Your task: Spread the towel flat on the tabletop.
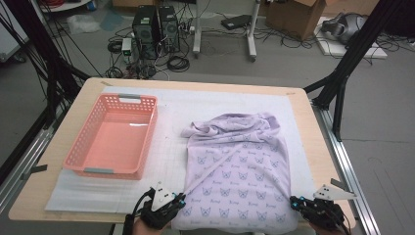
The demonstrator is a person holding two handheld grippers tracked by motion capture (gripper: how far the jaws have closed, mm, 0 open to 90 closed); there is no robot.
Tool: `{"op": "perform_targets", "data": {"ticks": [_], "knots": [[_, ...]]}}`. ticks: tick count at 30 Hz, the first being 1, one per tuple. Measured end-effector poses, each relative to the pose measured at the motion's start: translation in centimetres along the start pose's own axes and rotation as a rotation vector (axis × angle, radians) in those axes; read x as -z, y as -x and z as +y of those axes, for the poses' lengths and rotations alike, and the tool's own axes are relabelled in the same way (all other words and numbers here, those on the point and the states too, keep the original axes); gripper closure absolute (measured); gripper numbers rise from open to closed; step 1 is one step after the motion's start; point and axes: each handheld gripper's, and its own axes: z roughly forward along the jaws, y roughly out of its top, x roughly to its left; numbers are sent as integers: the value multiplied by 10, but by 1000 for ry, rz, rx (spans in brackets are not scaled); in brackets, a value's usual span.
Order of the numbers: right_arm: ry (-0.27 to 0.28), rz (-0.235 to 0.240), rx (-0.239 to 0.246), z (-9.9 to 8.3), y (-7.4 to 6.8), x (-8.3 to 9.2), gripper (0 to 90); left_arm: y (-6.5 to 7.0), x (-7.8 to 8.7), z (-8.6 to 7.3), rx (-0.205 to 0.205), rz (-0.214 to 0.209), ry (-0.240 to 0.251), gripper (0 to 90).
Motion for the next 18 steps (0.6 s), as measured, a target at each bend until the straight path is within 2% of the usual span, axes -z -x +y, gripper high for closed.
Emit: {"op": "perform_targets", "data": {"ticks": [2, 4, 6, 8, 10, 14, 16, 18], "knots": [[-9, 26, -1, -4, -1, 4, 862, 2, 2, -1, 0, -29, 3, 858], [-10, 37, -9, -6, -1, 7, 840, 3, 3, 1, -9, -43, 40, 829], [16, 29, -20, -5, 0, 9, 718, 3, 3, 4, -5, -11, 99, 680], [44, 20, -42, -1, 0, 10, 664, -2, 0, 8, 16, 14, 126, 566], [60, -16, -37, 5, 0, 5, 633, -7, -7, 12, 24, 29, 121, 551], [51, -77, -29, 14, -1, -11, 625, -13, -24, 16, 40, 32, 69, 501], [35, -93, -22, 15, 0, -17, 646, -12, -30, 17, 28, 49, 38, 496], [23, -88, -12, 15, 1, -20, 701, -8, -32, 18, -14, 65, 30, 544]]}}
